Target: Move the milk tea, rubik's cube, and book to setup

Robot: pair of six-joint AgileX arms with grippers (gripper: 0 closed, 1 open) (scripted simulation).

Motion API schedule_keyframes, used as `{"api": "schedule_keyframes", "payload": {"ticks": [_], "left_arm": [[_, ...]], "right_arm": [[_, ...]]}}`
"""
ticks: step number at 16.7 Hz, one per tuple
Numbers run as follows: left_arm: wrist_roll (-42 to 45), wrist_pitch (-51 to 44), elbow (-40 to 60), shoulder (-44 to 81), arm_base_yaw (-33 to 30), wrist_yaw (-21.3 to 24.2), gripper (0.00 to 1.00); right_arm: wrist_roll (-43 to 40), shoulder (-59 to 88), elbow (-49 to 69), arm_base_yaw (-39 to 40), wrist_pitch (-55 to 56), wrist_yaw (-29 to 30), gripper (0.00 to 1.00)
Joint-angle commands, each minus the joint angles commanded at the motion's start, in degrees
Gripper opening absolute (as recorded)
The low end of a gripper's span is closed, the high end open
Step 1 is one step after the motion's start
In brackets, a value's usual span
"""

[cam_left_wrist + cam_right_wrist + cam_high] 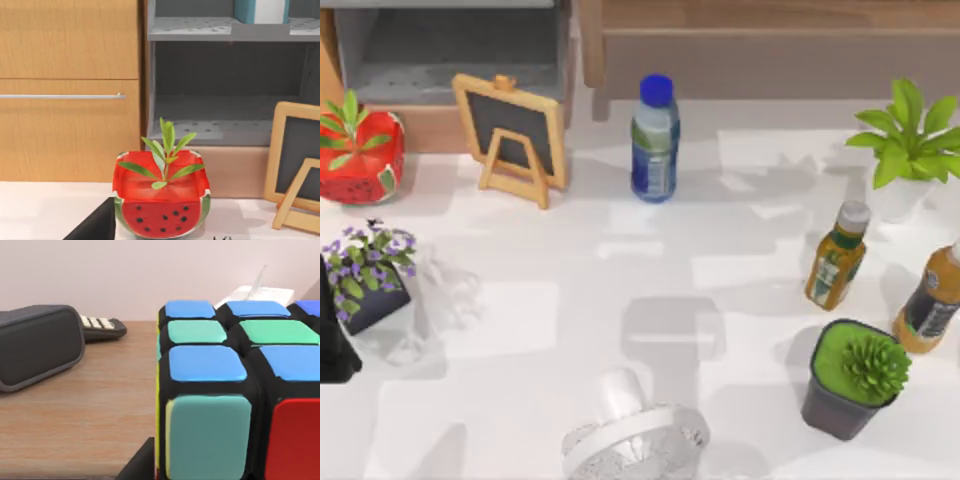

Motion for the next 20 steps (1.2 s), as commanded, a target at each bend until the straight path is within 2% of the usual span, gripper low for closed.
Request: {"api": "schedule_keyframes", "payload": {"ticks": [12,19,20], "left_arm": [[0.0,0.0,0.0,0.0,0.0,0.0,1.00],[0.0,0.0,0.0,0.0,0.0,0.0,1.00],[0.0,0.0,0.0,0.0,0.0,0.0,1.00]], "right_arm": [[-0.5,18.7,22.4,2.9,-2.1,3.4,0.00],[-0.3,21.5,24.2,3.1,-3.1,3.7,0.00],[-0.3,21.5,24.2,3.1,-3.1,3.7,0.08]]}}
